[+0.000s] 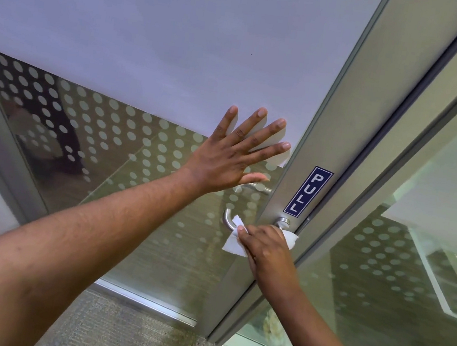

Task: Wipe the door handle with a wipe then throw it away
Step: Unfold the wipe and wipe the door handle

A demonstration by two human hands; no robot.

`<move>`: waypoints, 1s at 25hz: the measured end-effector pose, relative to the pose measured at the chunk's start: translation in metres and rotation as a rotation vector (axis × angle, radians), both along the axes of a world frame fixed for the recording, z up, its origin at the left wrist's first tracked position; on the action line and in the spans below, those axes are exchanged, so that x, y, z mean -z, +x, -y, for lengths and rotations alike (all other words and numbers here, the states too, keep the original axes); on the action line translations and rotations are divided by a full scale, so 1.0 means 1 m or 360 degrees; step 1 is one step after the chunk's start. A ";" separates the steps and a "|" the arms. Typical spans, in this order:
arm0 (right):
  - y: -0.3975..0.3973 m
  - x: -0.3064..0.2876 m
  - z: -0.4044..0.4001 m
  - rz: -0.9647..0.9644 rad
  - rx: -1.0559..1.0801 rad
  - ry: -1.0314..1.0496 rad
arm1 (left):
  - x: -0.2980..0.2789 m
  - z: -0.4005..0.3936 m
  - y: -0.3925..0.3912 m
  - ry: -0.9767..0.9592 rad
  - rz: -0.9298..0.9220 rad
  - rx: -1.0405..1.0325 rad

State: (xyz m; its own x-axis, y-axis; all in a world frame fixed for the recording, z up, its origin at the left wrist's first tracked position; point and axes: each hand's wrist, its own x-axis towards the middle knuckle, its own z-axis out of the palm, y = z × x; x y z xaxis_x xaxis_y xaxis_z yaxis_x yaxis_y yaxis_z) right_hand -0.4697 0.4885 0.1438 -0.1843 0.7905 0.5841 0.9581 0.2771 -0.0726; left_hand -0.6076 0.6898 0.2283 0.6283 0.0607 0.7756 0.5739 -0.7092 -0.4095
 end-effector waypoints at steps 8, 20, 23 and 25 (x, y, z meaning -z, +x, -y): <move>0.001 0.009 0.022 -0.0530 0.0272 0.0113 | 0.002 -0.001 0.002 0.0029 0.0009 -0.0005; -0.013 0.000 0.001 -0.2853 0.1092 0.0388 | 0.003 -0.003 0.003 0.0088 0.0041 0.0012; -0.018 0.000 0.003 -0.2980 0.1093 0.0391 | 0.004 -0.004 0.004 0.0085 0.0038 0.0018; -0.024 0.000 0.006 -0.3070 0.1068 0.0360 | 0.005 -0.005 0.004 0.0092 0.0039 0.0011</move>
State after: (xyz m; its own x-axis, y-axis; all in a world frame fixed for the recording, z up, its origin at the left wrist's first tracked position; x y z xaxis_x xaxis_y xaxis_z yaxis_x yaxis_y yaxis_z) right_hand -0.4941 0.4825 0.1436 0.8852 0.3589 -0.2960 -0.3636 0.1366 -0.9215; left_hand -0.6041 0.6947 0.2233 0.6092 0.0106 0.7929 0.5793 -0.6888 -0.4359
